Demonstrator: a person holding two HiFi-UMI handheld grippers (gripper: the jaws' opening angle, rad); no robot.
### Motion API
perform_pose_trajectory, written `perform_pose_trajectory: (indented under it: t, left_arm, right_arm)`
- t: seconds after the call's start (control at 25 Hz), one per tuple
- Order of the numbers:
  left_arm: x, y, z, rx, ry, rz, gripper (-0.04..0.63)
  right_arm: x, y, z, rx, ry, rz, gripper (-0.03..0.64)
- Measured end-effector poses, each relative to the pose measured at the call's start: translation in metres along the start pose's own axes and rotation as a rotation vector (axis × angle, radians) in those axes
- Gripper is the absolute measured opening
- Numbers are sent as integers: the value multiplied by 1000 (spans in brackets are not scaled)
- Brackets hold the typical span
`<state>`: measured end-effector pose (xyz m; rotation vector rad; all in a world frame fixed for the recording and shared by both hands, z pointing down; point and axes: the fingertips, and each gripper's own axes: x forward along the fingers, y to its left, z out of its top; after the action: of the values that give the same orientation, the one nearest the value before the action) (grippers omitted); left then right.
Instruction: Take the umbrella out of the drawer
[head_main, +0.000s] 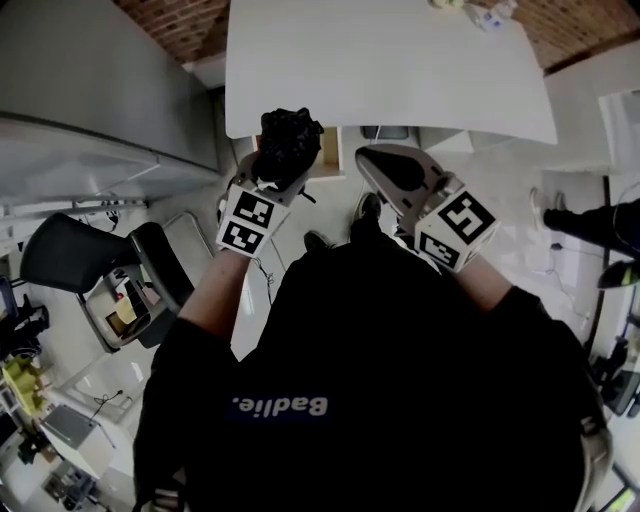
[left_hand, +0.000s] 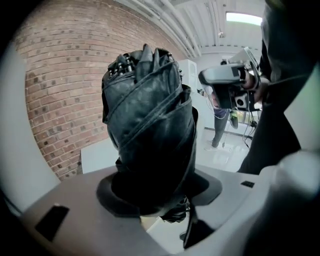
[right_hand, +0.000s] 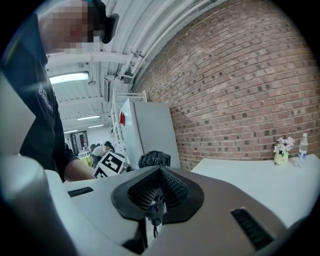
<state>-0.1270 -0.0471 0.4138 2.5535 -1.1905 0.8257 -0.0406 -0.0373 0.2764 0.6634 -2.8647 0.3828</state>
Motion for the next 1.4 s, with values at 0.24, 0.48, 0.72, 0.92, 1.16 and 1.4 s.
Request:
perform_pose_trajectory:
  t: [0.24,0.48,0.72,0.92,1.16,1.4]
  left_arm:
    - [-23,-5,28,-73,-61,14,236]
    - [-40,-15,45,-108,-100,11,236]
    - [-52,-20,56,-147,-118,9,236]
    - [-62,-23,72,-180,-150,-3,236]
    - [-72,-20,91,-185,-198,-4,236]
    - [-74,-19,97,-181,-219,-6,238]
  right_arm:
    - [2,12,-4,7,0,33,26]
    - [-1,15,-7,2,-1,40,26]
    - [-4,16,-10,1,5,47,26]
    - [-4,16,-13,5,11,51,26]
    - [-3,17,-13,6,12,55,26]
    - [-5,16,-13,6,5,43,26]
